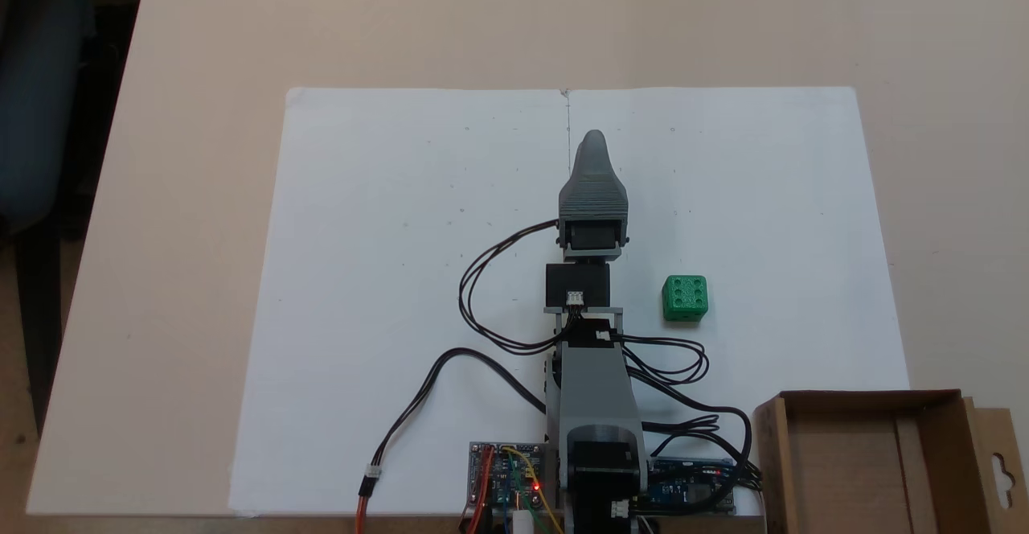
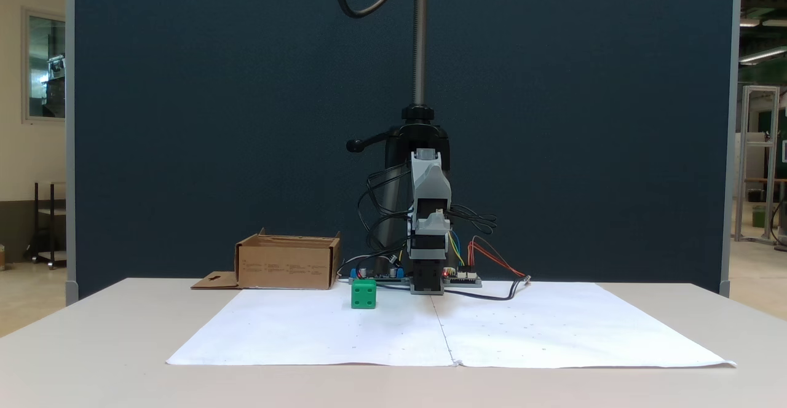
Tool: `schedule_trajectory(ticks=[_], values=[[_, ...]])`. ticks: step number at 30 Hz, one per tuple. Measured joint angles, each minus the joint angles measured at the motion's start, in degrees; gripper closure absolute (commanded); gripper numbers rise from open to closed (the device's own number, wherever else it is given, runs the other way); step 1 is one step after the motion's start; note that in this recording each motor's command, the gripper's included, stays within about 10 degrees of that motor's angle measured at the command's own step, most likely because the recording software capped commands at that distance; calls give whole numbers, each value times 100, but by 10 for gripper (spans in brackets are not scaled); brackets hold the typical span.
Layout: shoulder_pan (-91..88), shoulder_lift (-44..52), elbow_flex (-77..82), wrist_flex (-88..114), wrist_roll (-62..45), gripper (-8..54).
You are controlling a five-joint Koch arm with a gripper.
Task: Grasp a green dice and put it in the bin.
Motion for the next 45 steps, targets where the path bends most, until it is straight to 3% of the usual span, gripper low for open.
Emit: schedule_trajectory(ticks=[20,42,45], values=[[26,0,-237,1644,0,52],[132,0,-3437,8921,-35,50],[141,0,-3788,9686,-35,20]])
